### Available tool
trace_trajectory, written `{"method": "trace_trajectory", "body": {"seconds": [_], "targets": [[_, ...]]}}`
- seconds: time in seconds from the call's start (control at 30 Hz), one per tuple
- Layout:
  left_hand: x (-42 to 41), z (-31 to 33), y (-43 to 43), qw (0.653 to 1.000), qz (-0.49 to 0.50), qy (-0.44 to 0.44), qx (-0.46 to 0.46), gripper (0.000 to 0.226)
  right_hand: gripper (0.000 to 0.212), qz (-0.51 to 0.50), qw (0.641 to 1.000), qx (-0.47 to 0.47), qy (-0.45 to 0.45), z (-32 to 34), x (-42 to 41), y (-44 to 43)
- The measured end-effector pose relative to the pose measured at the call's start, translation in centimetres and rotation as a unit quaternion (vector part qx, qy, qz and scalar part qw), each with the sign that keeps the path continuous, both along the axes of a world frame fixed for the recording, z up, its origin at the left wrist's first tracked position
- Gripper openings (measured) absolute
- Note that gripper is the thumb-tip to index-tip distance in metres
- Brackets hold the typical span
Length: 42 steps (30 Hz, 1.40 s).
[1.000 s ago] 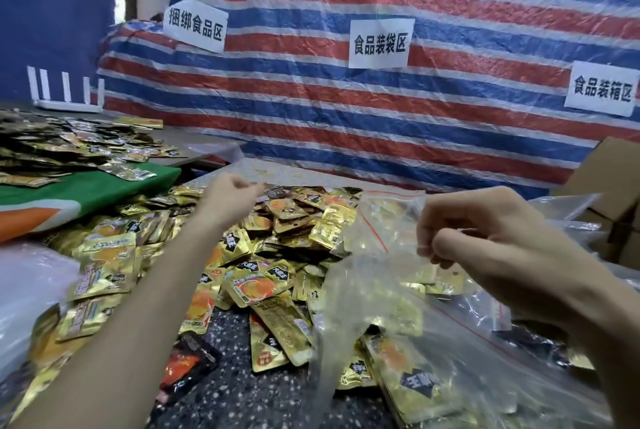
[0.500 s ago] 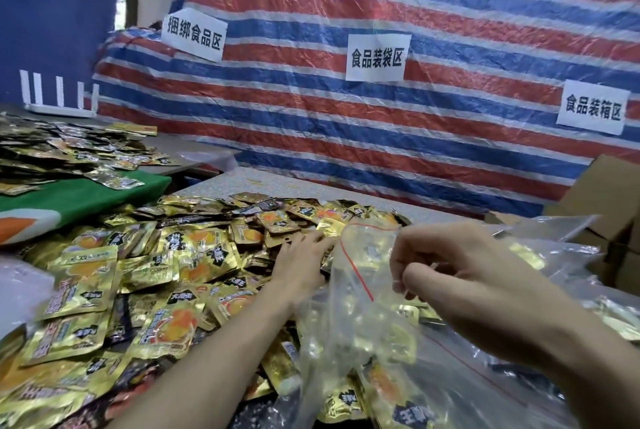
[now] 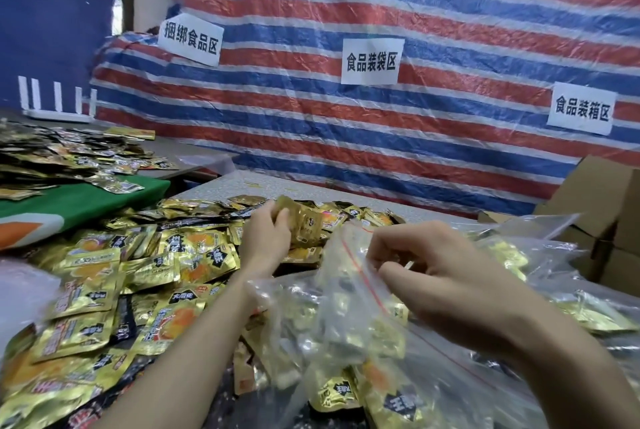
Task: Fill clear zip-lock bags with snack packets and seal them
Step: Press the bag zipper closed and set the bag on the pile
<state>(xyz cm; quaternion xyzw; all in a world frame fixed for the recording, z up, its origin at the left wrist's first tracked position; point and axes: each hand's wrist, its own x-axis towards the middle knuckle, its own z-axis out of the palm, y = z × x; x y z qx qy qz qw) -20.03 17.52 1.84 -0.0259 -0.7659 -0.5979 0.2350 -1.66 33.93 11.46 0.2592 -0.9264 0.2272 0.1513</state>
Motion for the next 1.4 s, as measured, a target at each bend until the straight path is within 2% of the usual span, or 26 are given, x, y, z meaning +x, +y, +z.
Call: {"method": "trace_trajectory", "body": {"seconds": [0.1,0.23,0.3,0.4,0.47,0.53,0.6,0.83,0.97,1.1,1.23,1.33,1.4], "targets": [[1.3,3.7,-2.4,0.999,0.002,0.003,0.038,0.02,0.015,0.006,1.0,-0.003,-0.001,0.2,0.3,-0.1],[6.3,9.6,-4.7,0.989,0.0,0.127,0.08,0.004,0.016,0.009,1.0,0.003,-0.016,0.2,0.6,-0.5],[9.0,12.0,-5.3,0.98,0.015,0.188,0.069,0.008,0.018,0.0,1.0,0.009,-0.018,0.3,0.8,-0.6],[13.0,14.1,-5.1,0.969,-0.034,0.225,0.091,0.004,0.022,-0.014,1.0,0.013,-0.012,0.4,1.0,-0.8],[15.0,14.8,-4.7,0.969,-0.052,0.233,0.065,0.003,0.027,-0.014,1.0,0.008,-0.013,0.5,1.3,-0.9],[16.4,15.0,-4.3,0.972,-0.046,0.231,0.01,0.011,0.021,-0.009,1.0,-0.004,-0.021,0.6,1.4,-0.9],[16.8,14.8,-3.7,0.974,-0.043,0.222,-0.033,0.01,0.015,-0.002,1.0,-0.012,-0.021,0.6,1.4,-0.8],[16.0,13.9,-2.4,0.968,0.006,0.169,-0.183,0.01,0.02,0.012,0.999,-0.051,-0.006,0.4,1.0,-0.5],[15.6,13.9,-3.0,0.965,0.023,0.155,-0.213,0.014,0.015,0.004,0.996,-0.091,0.007,0.5,1.0,-0.1],[15.3,13.9,-3.3,0.958,0.028,0.154,-0.242,0.012,0.012,0.025,0.995,-0.091,-0.016,0.6,1.2,-0.2],[15.0,13.9,-3.2,0.968,-0.052,0.126,-0.211,0.011,0.015,0.042,0.991,-0.128,-0.007,0.7,1.1,-0.1],[14.5,13.8,-3.3,0.971,-0.048,0.112,-0.208,0.01,0.009,0.079,0.987,-0.13,-0.056,0.9,1.3,0.2],[14.3,13.8,-3.6,0.972,-0.048,0.104,-0.203,0.011,0.01,0.085,0.986,-0.131,-0.057,1.0,1.2,0.4]]}}
